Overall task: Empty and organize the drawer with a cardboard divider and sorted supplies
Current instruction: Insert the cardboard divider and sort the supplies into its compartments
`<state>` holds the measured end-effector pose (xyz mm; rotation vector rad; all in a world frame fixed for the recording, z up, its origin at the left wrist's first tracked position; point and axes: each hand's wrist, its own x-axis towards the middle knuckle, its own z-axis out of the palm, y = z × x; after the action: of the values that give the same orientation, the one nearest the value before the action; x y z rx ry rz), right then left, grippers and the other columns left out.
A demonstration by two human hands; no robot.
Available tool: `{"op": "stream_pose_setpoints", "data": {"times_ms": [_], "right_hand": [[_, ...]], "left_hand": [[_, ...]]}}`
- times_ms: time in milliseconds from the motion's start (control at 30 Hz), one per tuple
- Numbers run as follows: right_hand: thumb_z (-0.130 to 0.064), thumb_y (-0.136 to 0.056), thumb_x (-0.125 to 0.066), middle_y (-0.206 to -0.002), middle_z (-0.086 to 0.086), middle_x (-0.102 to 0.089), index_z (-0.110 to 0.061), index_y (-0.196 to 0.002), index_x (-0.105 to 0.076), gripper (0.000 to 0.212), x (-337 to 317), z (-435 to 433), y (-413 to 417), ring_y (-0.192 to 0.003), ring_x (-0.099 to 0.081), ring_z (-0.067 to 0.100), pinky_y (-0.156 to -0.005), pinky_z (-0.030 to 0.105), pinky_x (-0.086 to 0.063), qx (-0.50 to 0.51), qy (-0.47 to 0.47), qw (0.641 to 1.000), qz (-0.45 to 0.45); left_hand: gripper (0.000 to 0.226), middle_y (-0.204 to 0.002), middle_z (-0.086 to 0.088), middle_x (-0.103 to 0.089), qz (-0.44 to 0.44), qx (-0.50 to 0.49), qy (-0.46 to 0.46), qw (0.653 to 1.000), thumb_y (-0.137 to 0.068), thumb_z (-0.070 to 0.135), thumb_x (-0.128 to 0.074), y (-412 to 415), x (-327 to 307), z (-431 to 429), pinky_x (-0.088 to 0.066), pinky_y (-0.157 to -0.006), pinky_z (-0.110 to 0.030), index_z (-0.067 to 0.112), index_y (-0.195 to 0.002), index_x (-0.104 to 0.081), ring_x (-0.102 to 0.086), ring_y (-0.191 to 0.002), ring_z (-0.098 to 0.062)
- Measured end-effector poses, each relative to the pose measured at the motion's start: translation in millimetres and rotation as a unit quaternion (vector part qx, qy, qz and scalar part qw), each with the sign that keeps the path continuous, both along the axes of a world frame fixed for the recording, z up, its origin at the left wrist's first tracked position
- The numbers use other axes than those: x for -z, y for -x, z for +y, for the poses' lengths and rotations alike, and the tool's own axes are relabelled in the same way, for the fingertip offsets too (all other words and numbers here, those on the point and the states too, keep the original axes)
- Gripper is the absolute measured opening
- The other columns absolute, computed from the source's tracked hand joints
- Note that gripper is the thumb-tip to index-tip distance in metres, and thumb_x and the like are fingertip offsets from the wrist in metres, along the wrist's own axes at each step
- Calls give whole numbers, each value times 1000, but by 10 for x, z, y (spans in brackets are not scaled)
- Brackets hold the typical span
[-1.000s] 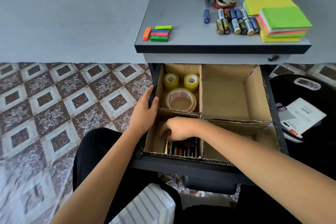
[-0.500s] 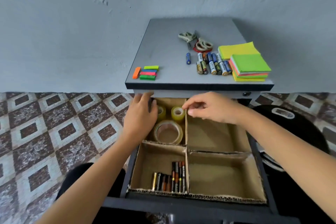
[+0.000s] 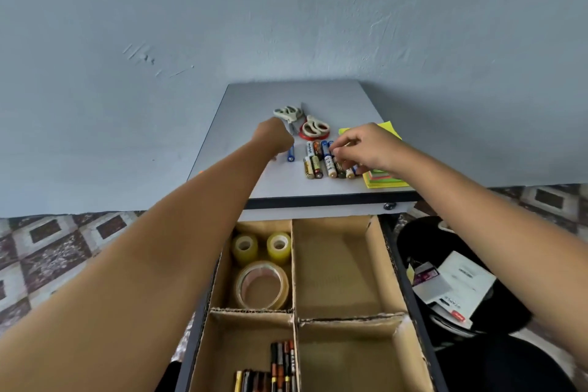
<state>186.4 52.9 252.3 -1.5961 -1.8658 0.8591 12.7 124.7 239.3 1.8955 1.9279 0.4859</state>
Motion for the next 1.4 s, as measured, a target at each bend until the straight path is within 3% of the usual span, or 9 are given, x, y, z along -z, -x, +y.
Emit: {"op": "stream_pose_setpoints", "data": {"times_ms": [67, 200, 333, 433, 533, 600, 1000, 1267, 1400], "right_hand": [[-14, -91, -58, -92, 18, -69, -16, -93, -66, 8, -1, 41, 12, -76, -61, 21, -59, 28, -49, -2, -3, 1000, -13], [-17, -91, -58, -81, 14, -67, -16, -90, -67, 9, 6, 123, 67, -71, -58, 21, -55, 26, -47, -20, -7, 999, -40], [-18, -89, -57, -61, 3, -58, -10, -75, -69, 20, -14, 214, 206, -51, -47, 18, -46, 20, -36, -33, -1, 993, -117], [-20, -89, -57, -68, 6, -57, -12, -76, -66, 18, -14, 285, 356, -56, -47, 17, -45, 20, -32, -52, 6, 981, -188], [-19, -88, -57, -65, 7, -47, -6, -71, -57, 21, 8, 348, 472, -68, -45, 21, -47, 22, -29, -50, -18, 962, -268], [-18, -87, -58, -59, 6, -38, -9, -60, -43, 33, 30, 381, 513, -64, -40, 21, -46, 23, -26, -46, -26, 954, -295], [-45, -86, -61, -58, 5, -41, -9, -54, -42, 51, 66, 445, 723, -55, -41, 18, -49, 26, -28, -55, -4, 935, -350], [-32, -87, -60, -62, 4, -35, -10, -61, -39, 40, 40, 402, 938, -54, -33, 14, -50, 25, -25, -63, 27, 940, -335], [-25, -87, -59, -65, 4, -36, -9, -65, -40, 32, -13, 344, 978, -55, -34, 14, -48, 23, -27, -50, 67, 948, -307]], "left_hand": [[18, -74, -11, -55, 8, -3, 14, 1000, -89, 5, -50, -38, 42, 71, -53, -64, -32, 4, -71, -46, -59, -72, -26], [27, -59, -5, -51, 41, -9, 31, 999, -85, 11, -58, -58, 66, 120, -41, -46, -21, 7, -64, -43, -51, -49, -14], [25, -64, -8, -48, 32, -6, 39, 999, -83, 8, -62, -35, 45, 138, -54, -72, -31, 6, -68, -42, -52, -58, -20], [23, -77, -16, -55, -13, -14, 60, 998, -85, 5, -59, 16, 26, 115, -55, -83, -37, 4, -70, -42, -59, -66, -27], [20, -93, -21, -58, -78, -32, 84, 993, -87, 3, -58, 90, -14, 95, -55, -84, -44, 3, -75, -43, -63, -86, -33], [20, -88, -19, -58, -110, -42, 95, 989, -89, 4, -57, 138, -51, 78, -56, -74, -41, 4, -76, -42, -62, -79, -31], [15, -79, -13, -56, -153, -40, 124, 980, -91, 6, -56, 260, -151, -69, -52, -70, -34, 3, -80, -46, -59, -63, -23], [17, -95, -18, -58, -160, -66, 108, 979, -91, 7, -57, 389, -179, -110, -54, -71, -33, 3, -78, -47, -62, -75, -27], [17, -95, -19, -60, -167, -73, 98, 978, -90, 9, -59, 448, -201, -108, -55, -63, -32, 2, -79, -48, -60, -66, -23]]}}
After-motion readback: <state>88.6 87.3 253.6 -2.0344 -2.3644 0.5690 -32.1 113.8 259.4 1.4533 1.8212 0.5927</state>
